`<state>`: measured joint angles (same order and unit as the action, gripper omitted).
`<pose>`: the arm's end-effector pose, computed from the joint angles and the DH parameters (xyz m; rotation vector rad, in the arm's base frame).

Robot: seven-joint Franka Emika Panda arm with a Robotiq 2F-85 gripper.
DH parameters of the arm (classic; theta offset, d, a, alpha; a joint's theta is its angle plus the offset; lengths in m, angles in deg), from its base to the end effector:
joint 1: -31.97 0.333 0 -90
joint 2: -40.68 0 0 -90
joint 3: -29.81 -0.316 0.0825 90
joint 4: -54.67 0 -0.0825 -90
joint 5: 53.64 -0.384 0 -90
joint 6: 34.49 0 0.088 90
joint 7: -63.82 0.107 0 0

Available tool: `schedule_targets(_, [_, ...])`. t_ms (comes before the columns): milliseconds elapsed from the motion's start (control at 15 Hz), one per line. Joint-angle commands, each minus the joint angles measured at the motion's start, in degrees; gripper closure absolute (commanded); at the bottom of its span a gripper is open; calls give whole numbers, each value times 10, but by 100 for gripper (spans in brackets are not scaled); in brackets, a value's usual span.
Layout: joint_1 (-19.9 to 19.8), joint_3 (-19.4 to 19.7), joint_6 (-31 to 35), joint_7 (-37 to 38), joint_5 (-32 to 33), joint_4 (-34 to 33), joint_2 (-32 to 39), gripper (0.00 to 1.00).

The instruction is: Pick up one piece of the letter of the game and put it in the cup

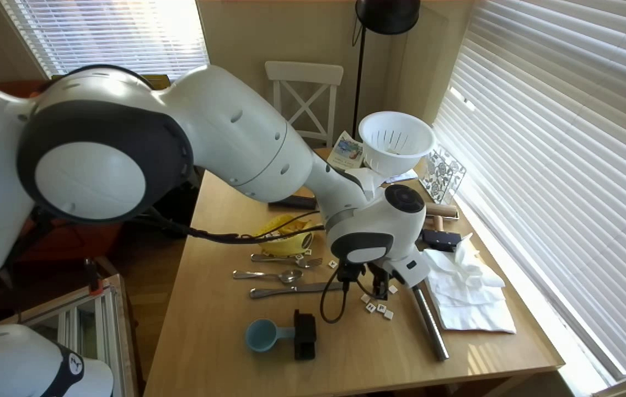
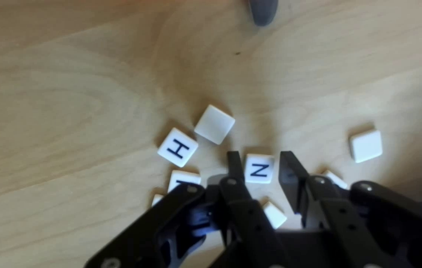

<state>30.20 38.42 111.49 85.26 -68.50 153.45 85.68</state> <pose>0.6584 -0.1155 0.1385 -2.8919 1.0898 -0.0761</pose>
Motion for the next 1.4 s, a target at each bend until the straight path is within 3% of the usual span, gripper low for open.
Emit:
schedule_targets(0, [9, 7, -2, 24, 18, -1, 4, 68])
schedule_targets(400, [27, 22, -4, 51, 34, -5, 10, 65])
schedule_targets(533, [33, 26, -6, 59, 40, -7, 12, 78])
schedule_targets(600, [34, 28, -6, 63, 42, -7, 12, 96])
schedule_targets(667, [36, 28, -7, 66, 43, -8, 12, 99])
schedule_targets(733, [37, 29, -7, 67, 44, -8, 12, 95])
schedule_targets(933, [39, 28, 3, 60, 47, 15, -9, 95])
schedule_targets(1333, [35, -7, 118, -58, 69, 181, -147, 95])
